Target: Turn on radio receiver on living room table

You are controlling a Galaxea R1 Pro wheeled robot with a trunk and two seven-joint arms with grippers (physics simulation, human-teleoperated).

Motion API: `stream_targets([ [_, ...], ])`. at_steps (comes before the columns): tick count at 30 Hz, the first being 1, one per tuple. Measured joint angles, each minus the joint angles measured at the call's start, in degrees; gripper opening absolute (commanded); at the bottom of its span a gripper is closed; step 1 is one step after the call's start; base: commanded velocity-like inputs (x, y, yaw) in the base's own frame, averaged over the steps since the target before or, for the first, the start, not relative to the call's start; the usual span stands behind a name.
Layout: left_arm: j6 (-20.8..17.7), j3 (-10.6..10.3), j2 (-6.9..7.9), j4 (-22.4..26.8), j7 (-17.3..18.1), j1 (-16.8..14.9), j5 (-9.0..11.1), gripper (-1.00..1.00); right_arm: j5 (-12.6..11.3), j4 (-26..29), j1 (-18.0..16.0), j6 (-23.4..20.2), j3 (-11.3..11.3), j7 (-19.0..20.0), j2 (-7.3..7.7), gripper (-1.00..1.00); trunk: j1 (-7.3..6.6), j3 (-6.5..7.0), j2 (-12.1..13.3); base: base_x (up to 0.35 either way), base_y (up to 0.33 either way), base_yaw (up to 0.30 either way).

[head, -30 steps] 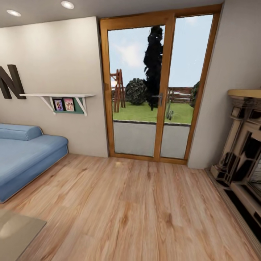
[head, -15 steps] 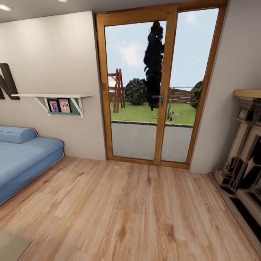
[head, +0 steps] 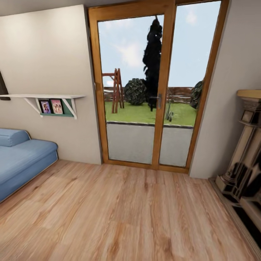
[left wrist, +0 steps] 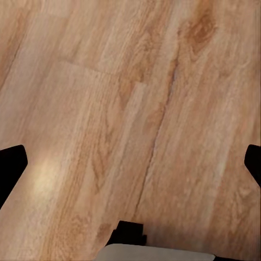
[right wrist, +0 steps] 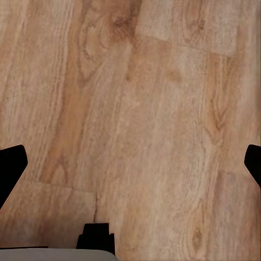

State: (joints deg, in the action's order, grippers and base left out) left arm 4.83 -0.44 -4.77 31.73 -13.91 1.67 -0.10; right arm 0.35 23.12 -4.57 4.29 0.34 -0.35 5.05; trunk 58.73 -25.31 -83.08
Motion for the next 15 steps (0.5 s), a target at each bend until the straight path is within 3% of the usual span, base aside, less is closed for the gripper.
stream_targets([
  [15, 0.00, 0.00, -0.03, 0.01, -0.03, 0.00, 0.01, 1.00, 0.00, 0.00, 0.00, -0.02, 0.00, 0.00, -0.02, 1.00, 0.00, 0.00, 0.00, 0.302, -0.205, 0.000],
])
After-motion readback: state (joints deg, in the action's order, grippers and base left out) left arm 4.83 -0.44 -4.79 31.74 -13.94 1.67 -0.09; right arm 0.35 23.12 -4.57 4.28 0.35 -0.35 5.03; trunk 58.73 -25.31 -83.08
